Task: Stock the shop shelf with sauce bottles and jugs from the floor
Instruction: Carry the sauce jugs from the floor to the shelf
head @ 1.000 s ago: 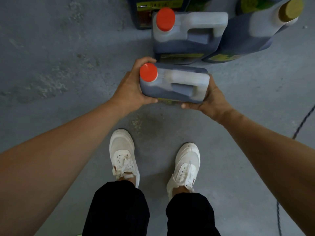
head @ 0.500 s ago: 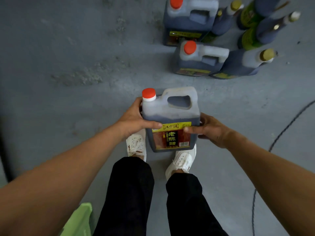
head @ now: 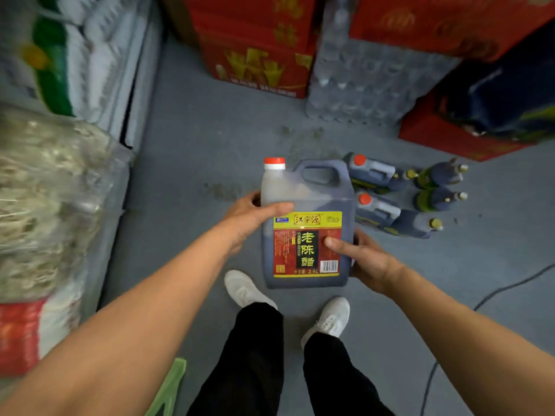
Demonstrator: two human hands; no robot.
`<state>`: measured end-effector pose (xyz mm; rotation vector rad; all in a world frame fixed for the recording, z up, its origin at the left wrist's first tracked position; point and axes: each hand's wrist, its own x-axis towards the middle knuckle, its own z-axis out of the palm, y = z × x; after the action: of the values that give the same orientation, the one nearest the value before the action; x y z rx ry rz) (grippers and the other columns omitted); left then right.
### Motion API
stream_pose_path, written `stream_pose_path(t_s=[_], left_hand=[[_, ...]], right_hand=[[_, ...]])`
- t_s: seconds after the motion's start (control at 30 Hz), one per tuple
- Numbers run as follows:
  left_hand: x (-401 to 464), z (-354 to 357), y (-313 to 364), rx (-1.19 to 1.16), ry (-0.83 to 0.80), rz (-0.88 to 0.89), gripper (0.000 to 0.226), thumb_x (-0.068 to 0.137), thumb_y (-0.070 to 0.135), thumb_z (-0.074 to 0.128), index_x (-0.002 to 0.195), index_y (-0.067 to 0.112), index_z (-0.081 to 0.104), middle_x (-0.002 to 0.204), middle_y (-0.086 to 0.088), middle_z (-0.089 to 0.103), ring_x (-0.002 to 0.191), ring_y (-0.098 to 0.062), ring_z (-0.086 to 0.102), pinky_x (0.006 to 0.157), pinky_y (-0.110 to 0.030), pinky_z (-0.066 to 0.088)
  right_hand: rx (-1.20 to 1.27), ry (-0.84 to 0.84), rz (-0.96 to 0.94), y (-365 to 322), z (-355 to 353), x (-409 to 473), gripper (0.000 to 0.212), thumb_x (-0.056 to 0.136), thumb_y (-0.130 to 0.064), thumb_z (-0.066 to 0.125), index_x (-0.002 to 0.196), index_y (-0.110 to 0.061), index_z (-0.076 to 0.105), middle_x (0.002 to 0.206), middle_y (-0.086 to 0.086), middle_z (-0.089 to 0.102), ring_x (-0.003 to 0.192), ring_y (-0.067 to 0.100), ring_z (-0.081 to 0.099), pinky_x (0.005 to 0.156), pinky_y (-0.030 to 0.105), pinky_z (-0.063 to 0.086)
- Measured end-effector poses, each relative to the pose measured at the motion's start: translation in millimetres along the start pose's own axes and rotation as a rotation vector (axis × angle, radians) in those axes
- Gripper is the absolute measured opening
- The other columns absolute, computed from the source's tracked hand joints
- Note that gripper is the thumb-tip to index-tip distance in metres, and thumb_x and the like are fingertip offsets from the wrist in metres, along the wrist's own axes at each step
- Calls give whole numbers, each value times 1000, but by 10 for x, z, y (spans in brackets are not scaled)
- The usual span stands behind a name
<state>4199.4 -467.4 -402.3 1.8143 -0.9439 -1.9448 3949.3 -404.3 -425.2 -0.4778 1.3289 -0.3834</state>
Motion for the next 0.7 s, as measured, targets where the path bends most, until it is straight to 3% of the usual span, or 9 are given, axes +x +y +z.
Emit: stream_pose_path(t_s=[0.13,0.2,0.27,0.37,0.47,0.57,0.7], left_hand=[[-638,-645,648,-51,34,72,71,46,56,84,108,24,71,104,8,76,103,-12,70,103,-38,49],[-965,-986,973,-72,61,102,74,46,56,86,109,21,71,103,4,77,102,-15,71,104,-43,49],[-1306,-1311,1307,-94,109,152,80,43,58,88,111,19,71,102,3,77,100,-17,72,103,-44,50],[-1745,-1776,1774,-119,203,239,78,44,57,90,109,19,70,98,1,78,96,-18,73,100,-42,52],[-2125,-2178,2223,-138,282,313,51,63,39,90,105,16,70,94,-2,78,92,-19,74,94,-39,55],[-2394,-2567,2628,-165,375,402,33,72,29,84,99,15,71,88,1,78,81,-12,74,77,-27,56],[-2596,-3071,3128,-209,496,468,40,71,33,86,103,14,72,90,-2,78,80,-14,74,74,-27,55]], right_hand=[[-47,-36,-104,-782,645,-444,61,74,-24,84,129,-27,58,121,4,72,106,30,71,87,53,58],[-93,-88,-159,-1196,968,-676,66,71,-19,87,129,-25,56,120,6,72,105,30,71,80,47,60],[-139,-141,-219,-1587,1312,-878,68,71,-19,85,131,-25,54,120,8,72,107,32,71,83,50,59],[-182,-178,-330,-2156,1822,-1106,70,69,-19,87,131,-25,55,121,8,72,107,33,70,88,54,57],[-188,-196,-422,-2707,2297,-1264,70,66,-19,90,128,-23,57,118,6,73,101,31,73,78,47,60],[-168,-207,-502,-3270,2718,-1331,68,67,-17,89,127,-21,59,112,6,75,97,30,74,73,41,60],[-193,-276,-573,-4054,3208,-1295,61,70,-16,86,126,-18,61,111,8,75,98,32,74,81,47,60]])
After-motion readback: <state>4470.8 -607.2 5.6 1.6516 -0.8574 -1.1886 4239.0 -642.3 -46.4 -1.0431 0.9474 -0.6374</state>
